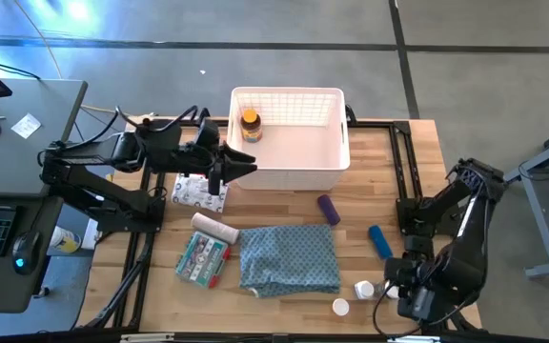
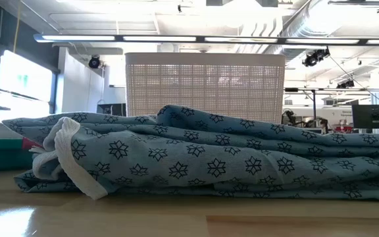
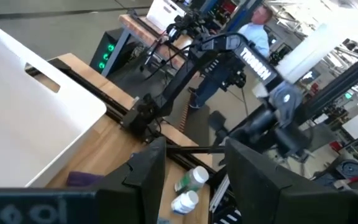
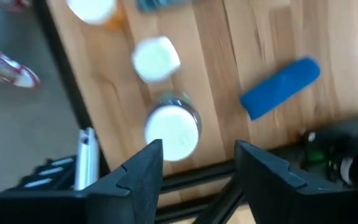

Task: Pick & place medical supplies in basket/bin
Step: Put the green pill bottle into the white bin

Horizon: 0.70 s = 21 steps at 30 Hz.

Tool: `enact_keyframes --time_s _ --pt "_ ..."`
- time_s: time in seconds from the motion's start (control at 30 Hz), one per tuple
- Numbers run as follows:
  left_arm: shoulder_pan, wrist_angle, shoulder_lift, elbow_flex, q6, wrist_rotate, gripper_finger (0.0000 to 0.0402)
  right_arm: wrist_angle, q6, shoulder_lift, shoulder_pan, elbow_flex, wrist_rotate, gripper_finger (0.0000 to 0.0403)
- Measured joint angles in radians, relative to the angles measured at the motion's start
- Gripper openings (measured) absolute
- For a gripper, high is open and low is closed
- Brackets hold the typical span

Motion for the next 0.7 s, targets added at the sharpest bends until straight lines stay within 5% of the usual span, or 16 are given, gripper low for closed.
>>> enact_keyframes --time_s 0.33,0.7 --pt "0.001 -0.002 -0.001 0.000 -0.003 -0.002 0.0200 0.238 0.156 -0.010 0.007 -0.216 -0.104 0.0261" --pt "0.001 -0.018 -0.001 0.000 -0.004 0.073 0.0200 0.292 0.224 -0.013 0.042 -0.267 -0.038 0.0290"
